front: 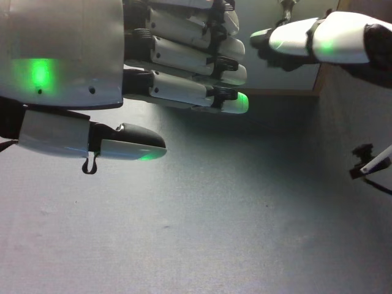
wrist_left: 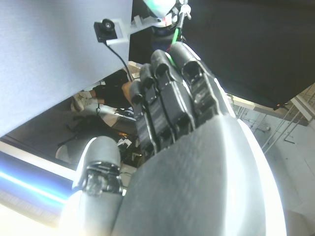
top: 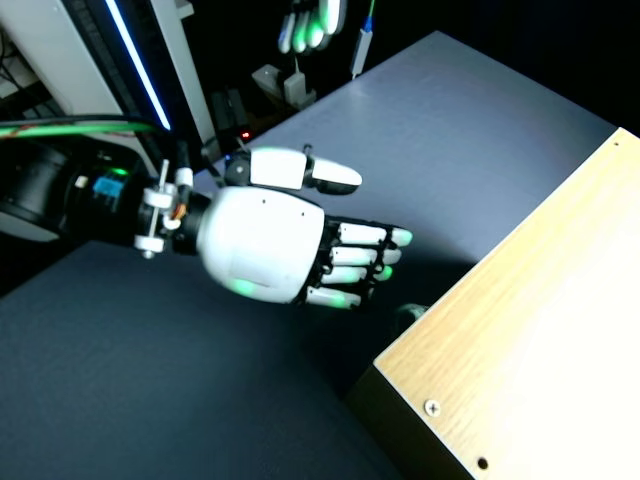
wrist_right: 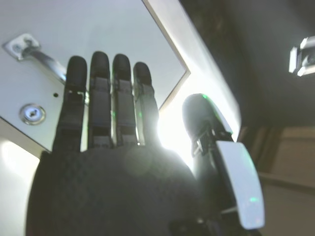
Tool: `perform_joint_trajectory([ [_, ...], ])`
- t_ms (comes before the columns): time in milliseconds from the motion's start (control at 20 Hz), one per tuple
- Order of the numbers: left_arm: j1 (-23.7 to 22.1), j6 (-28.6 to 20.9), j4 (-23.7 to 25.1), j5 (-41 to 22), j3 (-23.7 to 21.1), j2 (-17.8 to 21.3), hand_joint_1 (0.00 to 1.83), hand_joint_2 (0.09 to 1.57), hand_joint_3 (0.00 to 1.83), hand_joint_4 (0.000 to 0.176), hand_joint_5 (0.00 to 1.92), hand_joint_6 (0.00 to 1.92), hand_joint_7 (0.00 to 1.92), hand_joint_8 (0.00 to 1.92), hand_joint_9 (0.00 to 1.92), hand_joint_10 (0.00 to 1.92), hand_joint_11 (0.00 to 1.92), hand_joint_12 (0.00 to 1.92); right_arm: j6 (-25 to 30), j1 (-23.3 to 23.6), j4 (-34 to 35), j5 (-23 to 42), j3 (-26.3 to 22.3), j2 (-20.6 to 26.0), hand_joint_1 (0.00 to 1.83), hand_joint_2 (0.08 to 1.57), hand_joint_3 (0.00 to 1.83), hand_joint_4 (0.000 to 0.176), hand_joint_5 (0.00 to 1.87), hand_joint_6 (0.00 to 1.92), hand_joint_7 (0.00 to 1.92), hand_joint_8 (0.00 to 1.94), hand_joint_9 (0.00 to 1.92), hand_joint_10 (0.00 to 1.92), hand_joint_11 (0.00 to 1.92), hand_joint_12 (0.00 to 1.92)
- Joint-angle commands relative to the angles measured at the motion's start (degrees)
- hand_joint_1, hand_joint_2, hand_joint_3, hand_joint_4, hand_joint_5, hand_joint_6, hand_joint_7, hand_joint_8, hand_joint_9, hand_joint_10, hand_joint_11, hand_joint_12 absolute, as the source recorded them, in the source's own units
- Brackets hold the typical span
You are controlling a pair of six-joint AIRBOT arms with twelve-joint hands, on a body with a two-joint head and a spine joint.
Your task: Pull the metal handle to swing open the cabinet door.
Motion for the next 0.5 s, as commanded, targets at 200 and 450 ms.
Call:
perform_joint_trajectory([
  [200,-0.53,0.66,-5.54,-1.42,-0.07,0.27,0.00,1.57,0.04,0.000,0.49,0.01,0.50,0.00,0.47,0.00,0.15,0.76,0.29,0.44,7.48,3.91,1.01,1.64,0.00,1.57,0.10,0.000,0.40,0.00,0.42,0.00,0.39,0.00,0.00,1.00],
  [450,-0.53,0.66,-5.54,-1.42,-0.07,0.27,0.00,1.57,0.04,0.000,0.48,0.00,0.49,0.00,0.46,0.00,0.14,0.77,0.28,0.44,11.67,2.21,1.90,2.19,0.00,1.57,0.10,0.000,0.41,0.00,0.42,0.00,0.40,0.00,0.00,1.03],
])
